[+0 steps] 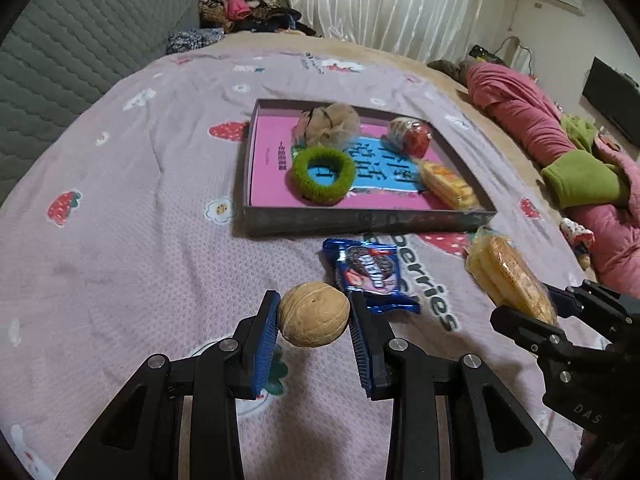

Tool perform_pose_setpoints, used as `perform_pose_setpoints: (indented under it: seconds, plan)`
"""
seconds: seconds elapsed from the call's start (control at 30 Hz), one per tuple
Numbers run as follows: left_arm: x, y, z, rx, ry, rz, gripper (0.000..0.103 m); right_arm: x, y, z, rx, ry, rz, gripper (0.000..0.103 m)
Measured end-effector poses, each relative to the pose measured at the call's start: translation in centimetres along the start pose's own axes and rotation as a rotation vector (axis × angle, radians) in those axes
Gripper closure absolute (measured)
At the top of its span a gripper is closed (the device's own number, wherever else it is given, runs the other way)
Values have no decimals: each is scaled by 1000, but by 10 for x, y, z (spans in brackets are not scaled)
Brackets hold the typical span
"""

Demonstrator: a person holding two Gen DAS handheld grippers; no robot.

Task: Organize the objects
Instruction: 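Lift walnut and wafer packet and carry both over the tray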

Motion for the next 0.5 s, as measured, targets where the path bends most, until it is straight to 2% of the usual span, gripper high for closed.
perform_pose_setpoints:
  seconds: [0.5]
  plan:
    - [17,57,33,13,-51,72,68,17,64,12,-22,-25,98,64]
Point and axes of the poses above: each gripper's, at about its wrist camera, not at the fingertips, and y roughly against the way its jaws point, z to its right, x to its top, the point moved 3 cm from there along -y, roughly the way its jaws point, and after that the axes turned 9 degrees about -x, right-handed, at the moved point
